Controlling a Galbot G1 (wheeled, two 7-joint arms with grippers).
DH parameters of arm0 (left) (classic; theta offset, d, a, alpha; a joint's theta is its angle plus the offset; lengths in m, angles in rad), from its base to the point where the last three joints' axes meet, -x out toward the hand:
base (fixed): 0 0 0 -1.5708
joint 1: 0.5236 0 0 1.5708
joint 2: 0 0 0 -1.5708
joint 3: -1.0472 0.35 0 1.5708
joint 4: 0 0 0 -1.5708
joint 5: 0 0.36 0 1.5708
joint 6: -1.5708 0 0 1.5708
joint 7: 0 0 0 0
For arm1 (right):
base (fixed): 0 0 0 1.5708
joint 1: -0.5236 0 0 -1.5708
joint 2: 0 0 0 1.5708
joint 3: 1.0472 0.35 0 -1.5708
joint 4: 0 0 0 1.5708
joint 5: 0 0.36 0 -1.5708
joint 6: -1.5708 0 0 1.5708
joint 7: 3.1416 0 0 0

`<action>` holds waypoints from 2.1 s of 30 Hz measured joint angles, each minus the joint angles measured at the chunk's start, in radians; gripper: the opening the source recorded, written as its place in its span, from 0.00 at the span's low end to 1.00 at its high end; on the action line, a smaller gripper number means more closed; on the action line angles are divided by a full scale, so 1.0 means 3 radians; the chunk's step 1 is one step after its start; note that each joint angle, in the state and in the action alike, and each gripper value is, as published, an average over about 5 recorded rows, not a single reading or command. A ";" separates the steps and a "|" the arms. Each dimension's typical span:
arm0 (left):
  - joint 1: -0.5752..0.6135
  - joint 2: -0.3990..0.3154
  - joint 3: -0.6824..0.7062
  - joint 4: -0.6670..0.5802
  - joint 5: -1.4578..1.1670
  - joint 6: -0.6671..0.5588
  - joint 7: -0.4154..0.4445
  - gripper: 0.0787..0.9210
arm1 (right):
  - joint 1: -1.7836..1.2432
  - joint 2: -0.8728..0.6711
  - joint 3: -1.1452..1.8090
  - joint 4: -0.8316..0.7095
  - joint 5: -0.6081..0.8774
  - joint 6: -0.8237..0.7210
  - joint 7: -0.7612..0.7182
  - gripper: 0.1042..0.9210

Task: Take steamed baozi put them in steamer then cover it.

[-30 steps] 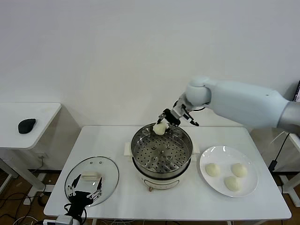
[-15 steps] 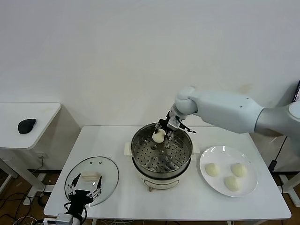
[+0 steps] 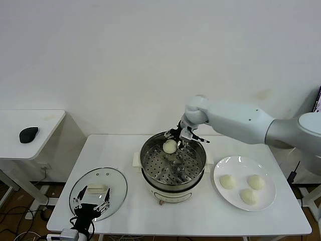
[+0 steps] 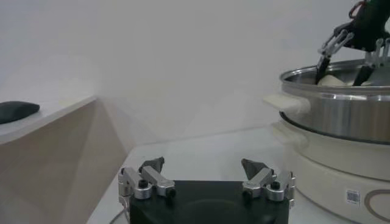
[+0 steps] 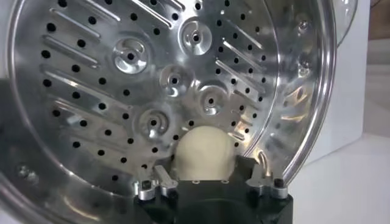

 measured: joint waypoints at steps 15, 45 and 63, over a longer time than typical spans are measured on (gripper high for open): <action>-0.0020 0.0074 -0.0020 -0.0039 -0.0078 0.0034 0.0001 0.88 | 0.0650 -0.1214 -0.0291 0.1057 0.0964 -0.1535 -0.0315 0.88; -0.0046 0.0119 -0.0031 -0.0018 -0.0078 0.0082 0.0035 0.88 | -0.1272 -0.2271 0.0836 0.1185 0.0418 -0.2136 -0.0109 0.88; -0.0086 0.0107 -0.0030 0.0058 -0.0052 0.0103 0.0065 0.88 | -0.2016 -0.1779 0.1460 0.0610 0.0320 -0.2086 0.0015 0.88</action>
